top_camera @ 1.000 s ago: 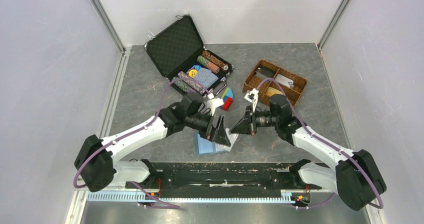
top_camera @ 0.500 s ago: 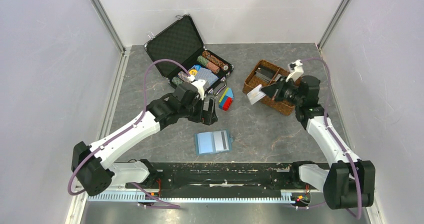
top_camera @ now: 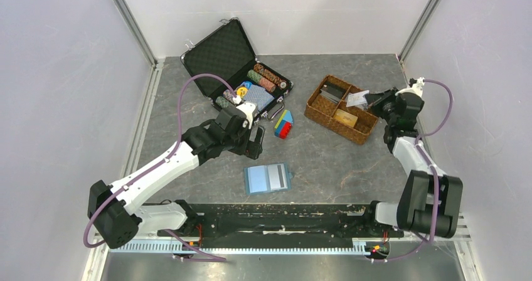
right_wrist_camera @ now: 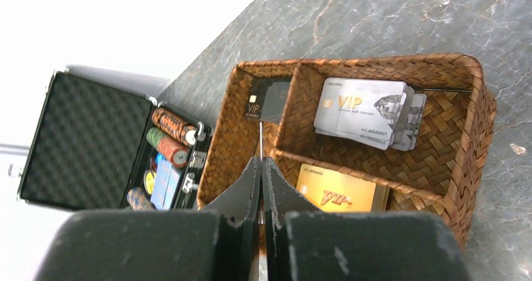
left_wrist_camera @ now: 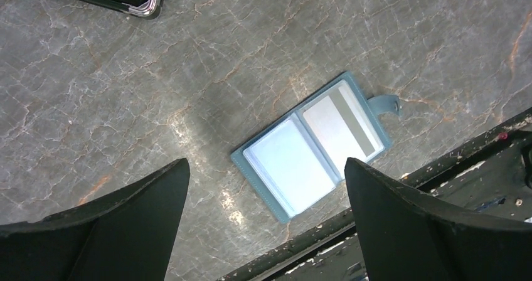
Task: Take the credit cards out of the card holder
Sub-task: Place the credit card in the storage box.
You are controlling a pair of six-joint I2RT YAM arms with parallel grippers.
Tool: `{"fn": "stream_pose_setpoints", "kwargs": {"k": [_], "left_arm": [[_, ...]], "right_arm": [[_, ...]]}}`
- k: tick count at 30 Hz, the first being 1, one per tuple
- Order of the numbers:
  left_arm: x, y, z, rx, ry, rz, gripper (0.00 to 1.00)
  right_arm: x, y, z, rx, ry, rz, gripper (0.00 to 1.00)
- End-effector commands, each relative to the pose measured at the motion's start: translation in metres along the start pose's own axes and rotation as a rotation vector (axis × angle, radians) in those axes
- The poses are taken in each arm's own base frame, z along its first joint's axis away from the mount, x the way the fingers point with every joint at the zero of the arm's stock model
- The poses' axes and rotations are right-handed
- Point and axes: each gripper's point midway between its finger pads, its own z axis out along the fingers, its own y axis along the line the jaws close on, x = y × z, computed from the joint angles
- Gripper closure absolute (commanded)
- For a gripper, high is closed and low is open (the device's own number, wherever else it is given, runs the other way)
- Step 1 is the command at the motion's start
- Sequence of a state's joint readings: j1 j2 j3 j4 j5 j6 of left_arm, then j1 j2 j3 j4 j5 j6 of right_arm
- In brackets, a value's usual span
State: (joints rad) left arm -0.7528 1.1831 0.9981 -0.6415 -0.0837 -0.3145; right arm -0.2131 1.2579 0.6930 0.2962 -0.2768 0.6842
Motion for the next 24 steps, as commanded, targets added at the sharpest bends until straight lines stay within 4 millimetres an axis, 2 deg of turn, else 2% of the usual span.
{"fn": "stream_pose_setpoints", "kwargs": {"k": [1,6,12,24], "left_arm": [[-0.006,0.000,-0.003,0.017,-0.014,0.075,0.00],[-0.005,-0.002,-0.004,0.028,-0.019,0.071,0.00],[-0.005,-0.011,0.000,0.070,-0.009,0.058,0.00],[-0.002,-0.013,0.002,0.082,0.000,0.052,0.00]], "right_arm": [[-0.022,-0.007,0.016,0.003,-0.150,0.086,1.00],[-0.024,-0.024,0.021,0.038,-0.229,0.167,1.00],[-0.015,-0.043,0.036,0.082,-0.223,0.209,1.00],[-0.007,-0.058,0.054,0.091,-0.235,0.298,1.00]]}}
